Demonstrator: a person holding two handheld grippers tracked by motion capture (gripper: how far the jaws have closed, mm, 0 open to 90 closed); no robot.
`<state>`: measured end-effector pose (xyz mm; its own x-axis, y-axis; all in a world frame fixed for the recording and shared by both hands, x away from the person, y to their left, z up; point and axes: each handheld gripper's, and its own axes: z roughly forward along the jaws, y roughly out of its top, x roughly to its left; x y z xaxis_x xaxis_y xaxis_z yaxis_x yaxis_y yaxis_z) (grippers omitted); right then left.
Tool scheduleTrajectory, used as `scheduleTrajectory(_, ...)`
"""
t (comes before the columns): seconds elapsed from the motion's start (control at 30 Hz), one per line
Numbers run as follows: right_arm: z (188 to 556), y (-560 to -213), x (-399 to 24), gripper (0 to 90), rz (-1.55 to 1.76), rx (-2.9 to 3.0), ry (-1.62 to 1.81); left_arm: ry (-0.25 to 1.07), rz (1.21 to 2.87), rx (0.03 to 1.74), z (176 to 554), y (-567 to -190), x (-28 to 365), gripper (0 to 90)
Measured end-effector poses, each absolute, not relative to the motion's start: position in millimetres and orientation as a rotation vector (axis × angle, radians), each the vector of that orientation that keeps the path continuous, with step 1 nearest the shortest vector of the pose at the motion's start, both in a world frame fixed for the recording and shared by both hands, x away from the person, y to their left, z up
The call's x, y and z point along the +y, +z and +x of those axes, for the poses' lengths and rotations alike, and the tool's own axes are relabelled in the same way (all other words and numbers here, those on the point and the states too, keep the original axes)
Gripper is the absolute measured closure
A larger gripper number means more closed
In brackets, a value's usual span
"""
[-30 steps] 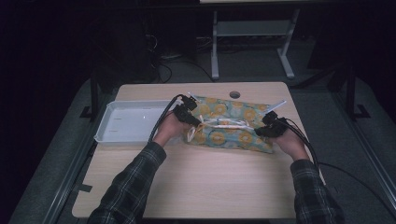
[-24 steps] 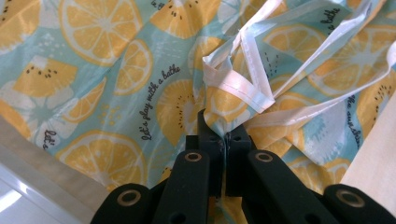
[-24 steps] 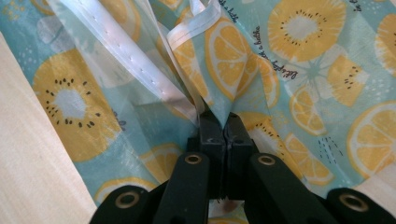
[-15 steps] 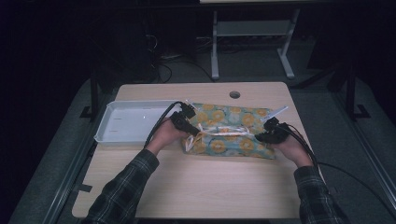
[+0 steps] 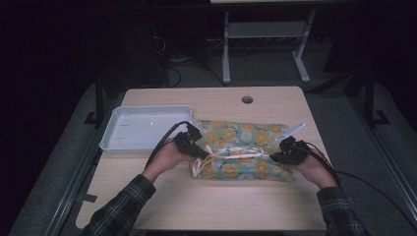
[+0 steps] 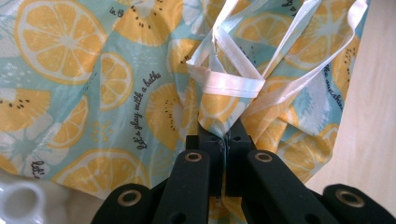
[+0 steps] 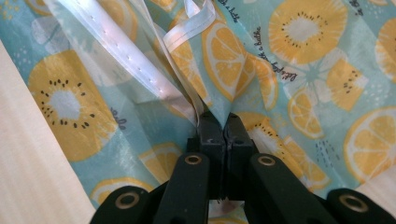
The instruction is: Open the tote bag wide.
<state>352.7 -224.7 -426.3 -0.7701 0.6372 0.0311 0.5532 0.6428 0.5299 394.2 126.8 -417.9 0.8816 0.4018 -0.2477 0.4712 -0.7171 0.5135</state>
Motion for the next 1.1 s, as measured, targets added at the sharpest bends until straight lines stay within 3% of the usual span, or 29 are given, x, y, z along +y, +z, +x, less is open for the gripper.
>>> scheduleTrajectory(0.23,335.8,-423.4,-219.8,88.3,0.95,2.708,0.788,-0.162,2.397,0.59,376.2,-413.2,138.2,88.9)
scheduleTrajectory(0.5,342.0,-423.8,-219.7,88.1,0.961,2.688,0.769,-0.181,2.261,0.715,396.5,-419.8,145.7,88.4)
scheduleTrajectory(0.73,345.6,-434.1,-214.7,88.1,0.962,2.721,0.694,-0.228,2.326,0.786,401.2,-438.3,141.4,88.6)
scheduleTrajectory(1.1,348.8,-448.2,-215.0,87.8,0.987,2.762,0.678,-0.289,2.427,0.765,388.5,-446.1,137.2,87.8)
